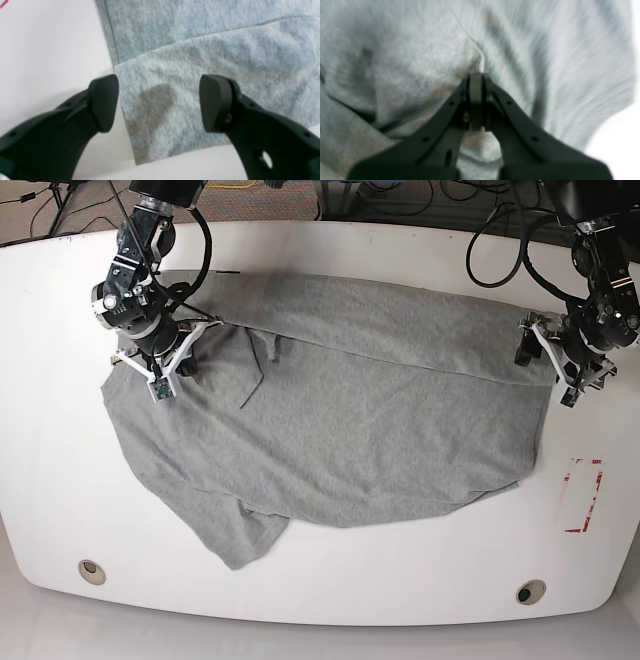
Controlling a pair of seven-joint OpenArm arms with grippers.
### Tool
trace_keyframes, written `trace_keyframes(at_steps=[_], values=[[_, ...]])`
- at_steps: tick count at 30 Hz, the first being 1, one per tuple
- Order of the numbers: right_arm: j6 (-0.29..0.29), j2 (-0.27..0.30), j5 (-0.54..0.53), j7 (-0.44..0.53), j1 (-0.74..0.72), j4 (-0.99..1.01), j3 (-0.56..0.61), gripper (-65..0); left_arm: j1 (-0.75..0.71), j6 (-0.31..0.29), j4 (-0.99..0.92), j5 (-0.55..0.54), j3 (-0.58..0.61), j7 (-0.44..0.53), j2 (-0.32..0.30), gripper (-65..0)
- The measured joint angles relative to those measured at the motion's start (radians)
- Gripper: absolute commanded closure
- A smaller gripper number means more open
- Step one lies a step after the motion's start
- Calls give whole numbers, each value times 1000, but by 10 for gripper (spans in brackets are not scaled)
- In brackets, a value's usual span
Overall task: Layout the t-shirt on the table in an organized manner, then fold the t-shirt properly
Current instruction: 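Lower the right gripper onto the shirt fabric and pinch it, then drag the pinched fabric with the right gripper toward the shirt edge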
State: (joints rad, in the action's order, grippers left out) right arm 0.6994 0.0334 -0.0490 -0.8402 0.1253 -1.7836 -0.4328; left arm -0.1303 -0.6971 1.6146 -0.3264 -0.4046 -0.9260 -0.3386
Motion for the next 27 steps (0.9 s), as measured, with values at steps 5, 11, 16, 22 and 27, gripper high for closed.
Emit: trace_keyframes(at_steps=[5,11,16,22,27], values=[[0,0,3,-2,-22,-9,0,0,-5,0,0,0,1,0,0,-476],[0,9,8,-1,-58,-9,1,0,-13,0,0,0,2,0,0,-476],[0,12,12,-2,-82,-8,2,0,-13,0,0,0,2,0,0,-476],[0,29,11,0,-121,6,2,-2,-14,0,0,0,2,0,0,-476],[1,40,15,-2,-150,60,2,-36,-26,0,0,0,3,0,0,-476]])
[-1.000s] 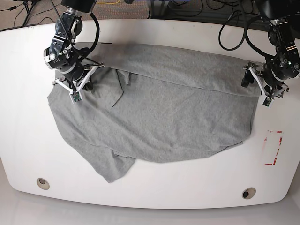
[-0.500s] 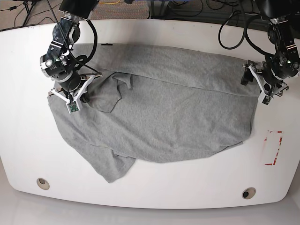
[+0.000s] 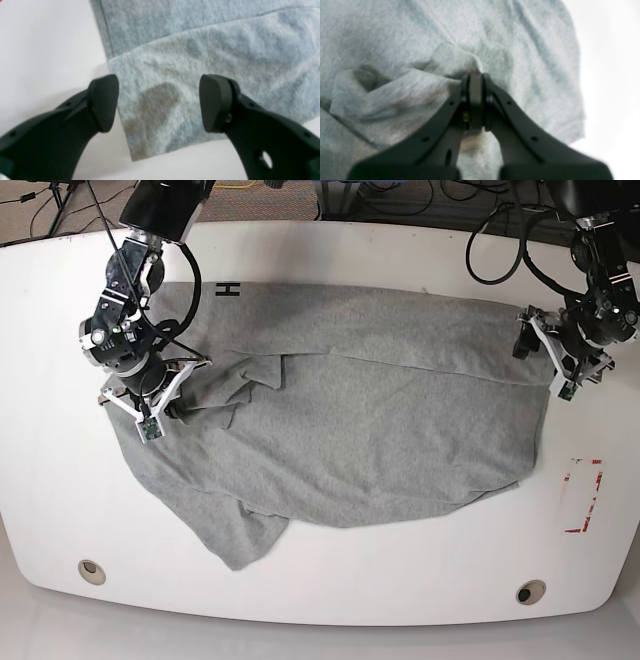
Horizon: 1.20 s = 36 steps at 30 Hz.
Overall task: Layout the t-shirt on the table in an organized manner, then fold the t-shirt properly
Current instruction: 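Drag the pinched fabric with the right gripper toward the shirt edge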
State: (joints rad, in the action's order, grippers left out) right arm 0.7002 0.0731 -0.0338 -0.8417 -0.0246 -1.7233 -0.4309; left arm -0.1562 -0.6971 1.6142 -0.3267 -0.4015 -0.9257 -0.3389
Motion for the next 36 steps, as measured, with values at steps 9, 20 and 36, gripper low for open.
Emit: trace_keyframes(at_steps=[9,20,36], values=[[-1,24,1,0,-8,6,-4,-507,-7,0,0,0,1,0,0,-476],[2,71,-7,3,132,-131,-47,-583,-3,0,0,-1,-5,0,0,-476],[1,58,-82,2,261,-31,-281,-541,-22,0,0,-8,-132,0,7,-476]])
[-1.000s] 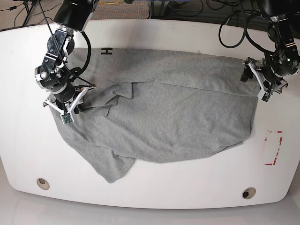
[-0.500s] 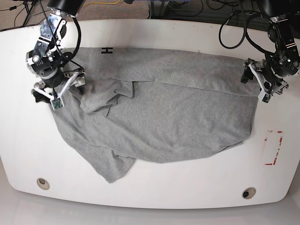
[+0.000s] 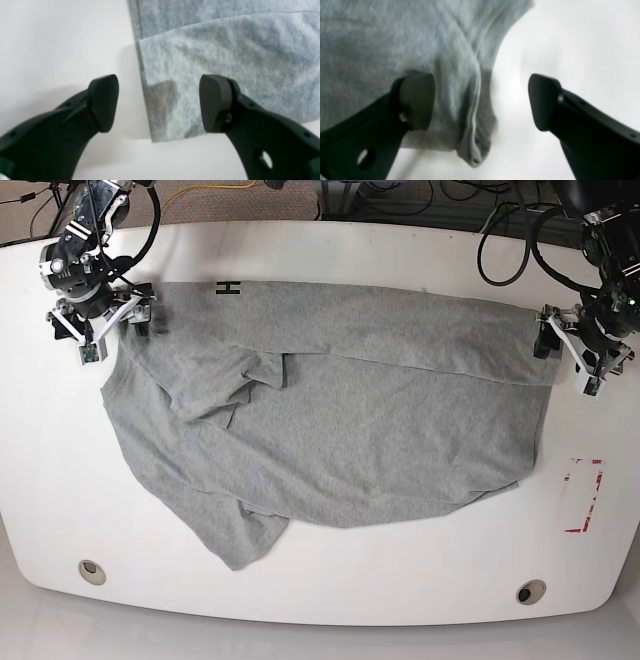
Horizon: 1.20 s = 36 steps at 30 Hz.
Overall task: Layout the t-shirt on the table in an organized manner, then fold the t-shirt properly
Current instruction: 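Drag the pinched fabric with the right gripper toward the shirt edge, then grasp the shirt edge with both grippers and pull it taut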
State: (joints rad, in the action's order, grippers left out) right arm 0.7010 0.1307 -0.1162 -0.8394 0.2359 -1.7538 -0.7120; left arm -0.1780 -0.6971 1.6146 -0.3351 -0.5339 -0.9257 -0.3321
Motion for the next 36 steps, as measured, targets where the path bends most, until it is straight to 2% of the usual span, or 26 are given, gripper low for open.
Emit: trace_keyframes(at_steps=[11,18,20,24,36], values=[[-5,13,-72,10,0,140,-46,-523,0,0,0,2,-68,0,24,-476],[-4,8,-92,27,-2,150,-40,-352,2,0,0,2,-76,0,54,-476],[-4,8,-95,27,-2,151,-40,-333,0,0,0,1,-72,0,70,-476],[-5,10,-95,31,-2,150,-12,-330,0,0,-1,2,-70,0,88,-476],[-5,8,-95,32,-2,146,-2,-328,-2,0,-51,6,-70,0,84,-476]])
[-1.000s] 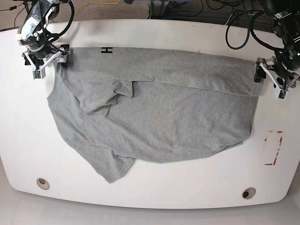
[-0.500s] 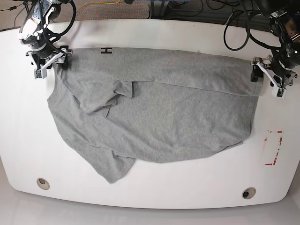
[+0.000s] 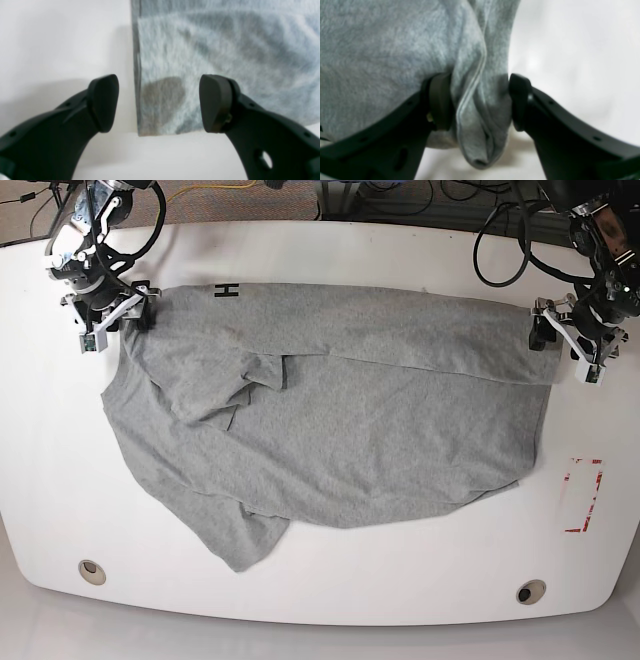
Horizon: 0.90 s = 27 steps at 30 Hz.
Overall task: Layout the t-shirt on the table in an organized manner, then fold the t-shirt properly
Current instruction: 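Grasp the shirt edge with both grippers and pull it taut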
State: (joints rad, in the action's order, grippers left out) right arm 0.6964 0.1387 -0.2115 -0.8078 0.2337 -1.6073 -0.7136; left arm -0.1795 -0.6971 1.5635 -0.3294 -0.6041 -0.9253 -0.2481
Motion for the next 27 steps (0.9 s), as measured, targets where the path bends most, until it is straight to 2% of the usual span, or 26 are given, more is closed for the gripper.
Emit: trace_keyframes(at_steps=[3,6,10,14,17,18,23,27], values=[[0,0,0,0,0,0,0,-328,0,0,-42,0,1,0,-3,-475],[0,0,0,-2,0,0,0,-328,0,0,-66,-3,0,11,-8,-436],[0,0,0,-2,0,0,-2,-328,5,6,-69,4,36,15,-16,-312],[0,0,1,-1,0,0,-2,-317,6,4,-72,-2,120,30,-44,-193],[0,0,1,0,0,0,-2,-252,10,4,-81,-12,138,39,-46,-133],[0,0,2,0,0,0,-2,-208,10,4,-82,-14,138,41,-46,-117],[4,3,-5,1,11,0,-1,-54,-18,4,-76,-30,137,56,-46,-106],[4,6,-11,20,32,-2,0,-62,-71,1,-28,-34,136,57,-47,-106]])
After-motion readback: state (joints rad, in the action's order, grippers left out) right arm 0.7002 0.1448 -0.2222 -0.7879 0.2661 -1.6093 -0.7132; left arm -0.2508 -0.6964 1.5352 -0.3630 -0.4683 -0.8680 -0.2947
